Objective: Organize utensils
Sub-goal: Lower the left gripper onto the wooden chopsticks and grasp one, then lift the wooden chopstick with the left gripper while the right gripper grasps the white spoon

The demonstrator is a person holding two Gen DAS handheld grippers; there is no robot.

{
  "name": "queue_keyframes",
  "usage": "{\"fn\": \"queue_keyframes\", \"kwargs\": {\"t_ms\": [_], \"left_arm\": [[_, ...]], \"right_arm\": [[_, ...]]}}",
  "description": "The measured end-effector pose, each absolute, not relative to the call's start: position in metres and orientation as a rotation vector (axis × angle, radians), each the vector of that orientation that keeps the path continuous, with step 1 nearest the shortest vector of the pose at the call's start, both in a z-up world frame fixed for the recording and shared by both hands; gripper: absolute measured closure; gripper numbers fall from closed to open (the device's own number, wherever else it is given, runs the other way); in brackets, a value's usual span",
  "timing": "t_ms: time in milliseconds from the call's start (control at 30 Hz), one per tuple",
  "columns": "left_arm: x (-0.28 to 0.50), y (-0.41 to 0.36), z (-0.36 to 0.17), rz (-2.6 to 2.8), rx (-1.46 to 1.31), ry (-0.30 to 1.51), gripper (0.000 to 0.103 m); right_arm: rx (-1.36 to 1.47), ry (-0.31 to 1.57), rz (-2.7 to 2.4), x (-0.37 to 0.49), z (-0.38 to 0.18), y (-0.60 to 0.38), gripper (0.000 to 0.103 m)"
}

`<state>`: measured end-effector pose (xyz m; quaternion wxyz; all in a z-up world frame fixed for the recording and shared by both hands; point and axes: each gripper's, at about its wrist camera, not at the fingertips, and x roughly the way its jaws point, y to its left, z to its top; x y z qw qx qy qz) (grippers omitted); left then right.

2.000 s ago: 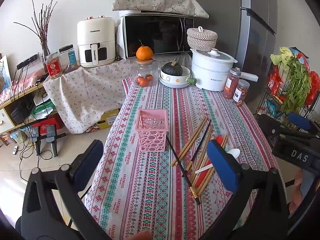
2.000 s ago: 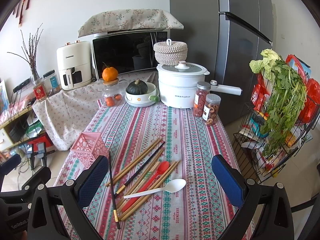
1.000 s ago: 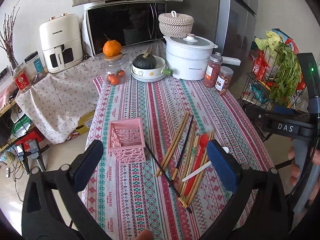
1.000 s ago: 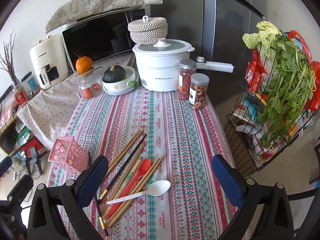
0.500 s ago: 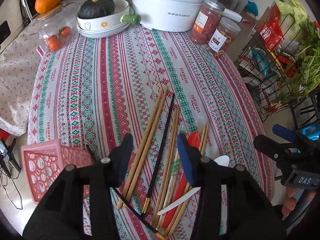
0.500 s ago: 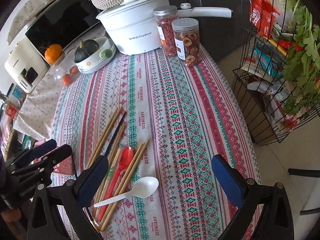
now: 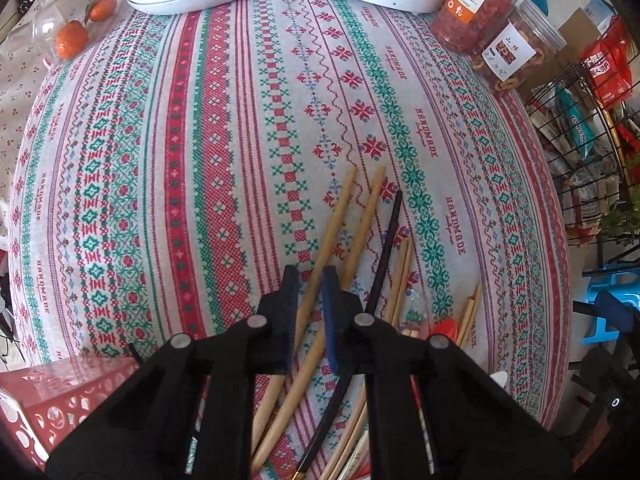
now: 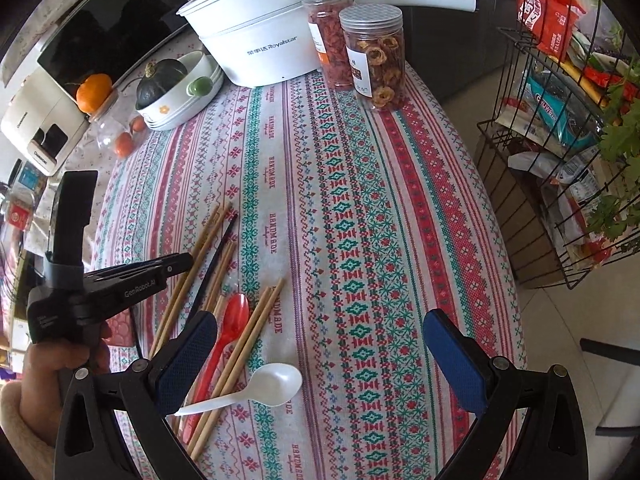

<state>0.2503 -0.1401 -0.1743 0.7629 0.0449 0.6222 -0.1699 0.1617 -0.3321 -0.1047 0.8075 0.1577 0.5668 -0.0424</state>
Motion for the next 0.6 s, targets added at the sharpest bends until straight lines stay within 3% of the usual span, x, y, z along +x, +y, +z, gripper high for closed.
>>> {"fn": "queue_keyframes", "kwargs": {"t_ms": [333, 600], "left_arm": [[0.248, -0.159, -0.172, -0.343, 0.153, 1.295, 0.093], [0.203, -0.119, -0.090, -0.457, 0.084, 1.072, 0.094]], "right_arm": [[0.361, 1.249, -0.079, 0.167, -0.116, -0.330, 0.000], [0.379, 1.285, -0.070, 0.167, -0.129, -0.332, 0.000]]}}
